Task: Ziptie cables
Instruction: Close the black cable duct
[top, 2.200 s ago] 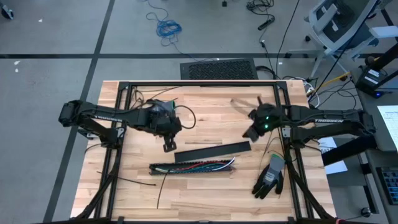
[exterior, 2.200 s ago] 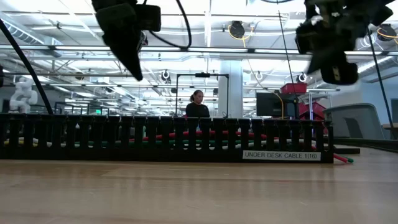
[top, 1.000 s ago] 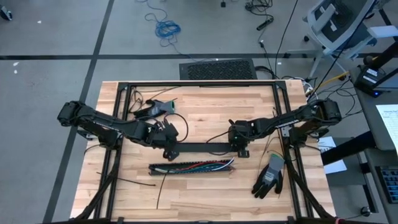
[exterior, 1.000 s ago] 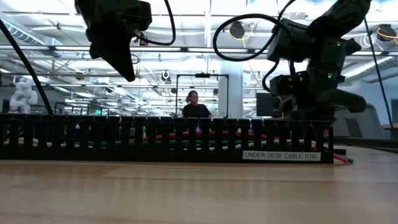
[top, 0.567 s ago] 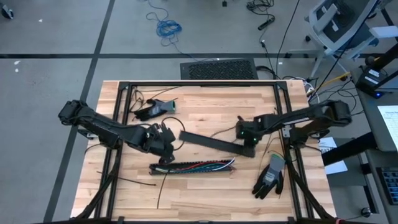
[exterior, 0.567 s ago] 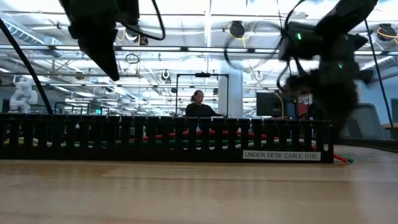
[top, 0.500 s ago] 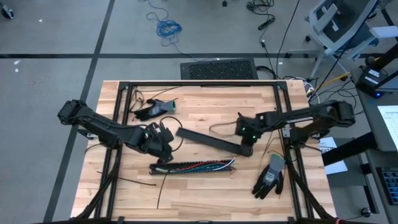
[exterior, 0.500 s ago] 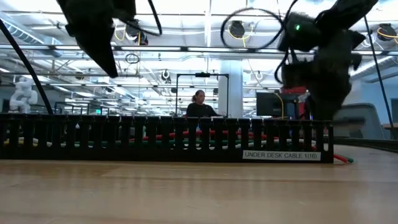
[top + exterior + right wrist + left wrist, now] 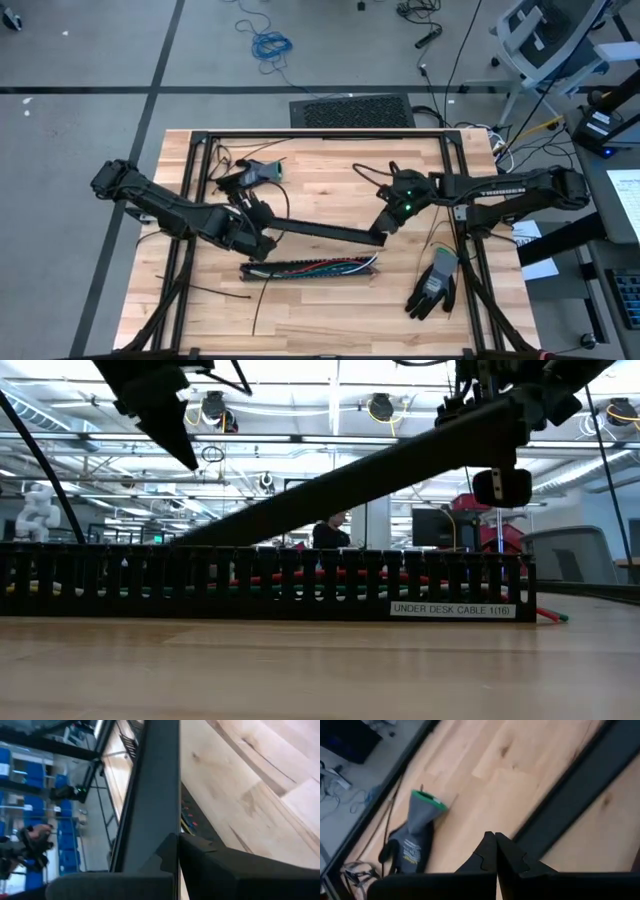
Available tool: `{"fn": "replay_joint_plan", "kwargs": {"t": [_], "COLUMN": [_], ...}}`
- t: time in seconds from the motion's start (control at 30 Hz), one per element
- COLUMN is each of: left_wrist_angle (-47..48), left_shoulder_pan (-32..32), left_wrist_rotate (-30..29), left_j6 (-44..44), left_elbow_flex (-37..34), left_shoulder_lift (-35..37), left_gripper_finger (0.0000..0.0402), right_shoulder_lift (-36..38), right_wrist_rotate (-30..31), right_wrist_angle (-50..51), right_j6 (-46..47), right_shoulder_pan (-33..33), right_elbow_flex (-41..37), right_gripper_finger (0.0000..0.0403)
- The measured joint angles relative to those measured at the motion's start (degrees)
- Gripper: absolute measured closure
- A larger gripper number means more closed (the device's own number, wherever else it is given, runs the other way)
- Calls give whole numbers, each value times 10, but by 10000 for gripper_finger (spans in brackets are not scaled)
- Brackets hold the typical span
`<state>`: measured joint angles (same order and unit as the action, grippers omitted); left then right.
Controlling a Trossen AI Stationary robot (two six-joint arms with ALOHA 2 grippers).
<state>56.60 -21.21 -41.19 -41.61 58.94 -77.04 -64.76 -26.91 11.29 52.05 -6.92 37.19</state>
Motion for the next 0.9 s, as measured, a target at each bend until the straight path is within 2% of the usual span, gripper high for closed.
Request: {"fn": "replay_joint_plan", "kwargs": {"t": [0.1,0.2,0.43,0.6,0.8,0.9], "left_wrist_angle": [-21,-39,-138,-144,-174,-170], "left_shoulder_pan": [2,13,28,29,41,46], "left_wrist_rotate": [-18,-6,129,142,161,199], "left_j6": [1,18,143,181,184,182], "left_elbow_flex": [0,0,0,0,0,0], "left_shoulder_lift": [0,0,0,-17,-74,-103], "left_gripper_finger": [401,384,283,223,210,210], "right_shoulder_lift": [-1,-1,-1,-1,-1,-1], "right_wrist_rotate": [1,1,-1,-1,3,-8], "right_wrist_angle": [-5,-6,-8,-16,-26,59], "right_j6": [6,2,-2,1,-21,-111], "right_shoulder_pan": [0,0,-15,-34,-59,-65], "right_elbow_flex": [0,0,0,1,2,2], "right_gripper_finger": [402,402,402,402,402,402]}}
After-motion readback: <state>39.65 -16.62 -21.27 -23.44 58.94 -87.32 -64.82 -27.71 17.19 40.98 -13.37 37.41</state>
